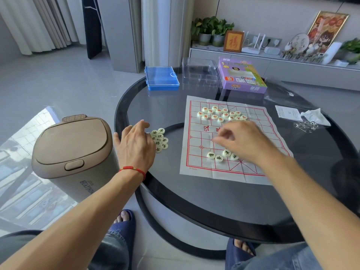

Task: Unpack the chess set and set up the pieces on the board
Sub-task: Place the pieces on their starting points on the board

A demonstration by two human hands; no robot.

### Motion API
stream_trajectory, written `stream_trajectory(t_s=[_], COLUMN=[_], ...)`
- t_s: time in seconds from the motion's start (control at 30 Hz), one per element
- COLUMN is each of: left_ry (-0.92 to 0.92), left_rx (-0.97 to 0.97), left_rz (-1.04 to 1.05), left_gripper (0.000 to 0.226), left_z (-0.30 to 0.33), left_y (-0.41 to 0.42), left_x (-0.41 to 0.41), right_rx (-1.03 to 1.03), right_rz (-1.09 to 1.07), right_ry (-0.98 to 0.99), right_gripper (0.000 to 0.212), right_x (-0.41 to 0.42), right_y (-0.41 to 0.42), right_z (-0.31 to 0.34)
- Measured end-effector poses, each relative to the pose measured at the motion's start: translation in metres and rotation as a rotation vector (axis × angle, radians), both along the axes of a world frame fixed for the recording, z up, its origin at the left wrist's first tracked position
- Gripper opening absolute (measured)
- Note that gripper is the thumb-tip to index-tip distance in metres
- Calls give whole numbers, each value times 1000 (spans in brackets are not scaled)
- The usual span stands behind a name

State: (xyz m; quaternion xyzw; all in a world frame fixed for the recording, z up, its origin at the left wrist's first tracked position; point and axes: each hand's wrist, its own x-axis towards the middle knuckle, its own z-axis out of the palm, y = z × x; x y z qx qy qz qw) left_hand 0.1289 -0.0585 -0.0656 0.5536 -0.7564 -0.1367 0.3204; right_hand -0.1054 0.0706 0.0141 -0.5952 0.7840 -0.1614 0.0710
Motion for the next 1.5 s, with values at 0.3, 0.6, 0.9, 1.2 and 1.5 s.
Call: stream_trajectory(t_s=[0.3, 0.6, 0.9, 1.2, 1.5], left_ry=[10, 2, 1, -9, 9], left_rx=[-28, -41, -20, -6, -11], left_rz=[2, -6, -6, -6, -15], left_gripper=[53, 40, 41, 48, 44], left_z=[-3, -7, -3, -3, -4], left_y=[-1, -3, -1, 0, -1], left_x=[1, -1, -1, -1, 0], right_rx=[-90, -132, 24, 112, 22], right_rz=[442, 407, 341, 433, 464], right_ry=[42, 144, 37, 78, 12], right_gripper=[26, 26, 33, 34, 19], right_x=[79, 72, 64, 74, 71], right_y=[-54, -44, -64, -55, -56], right_z=[-31, -32, -25, -20, -19])
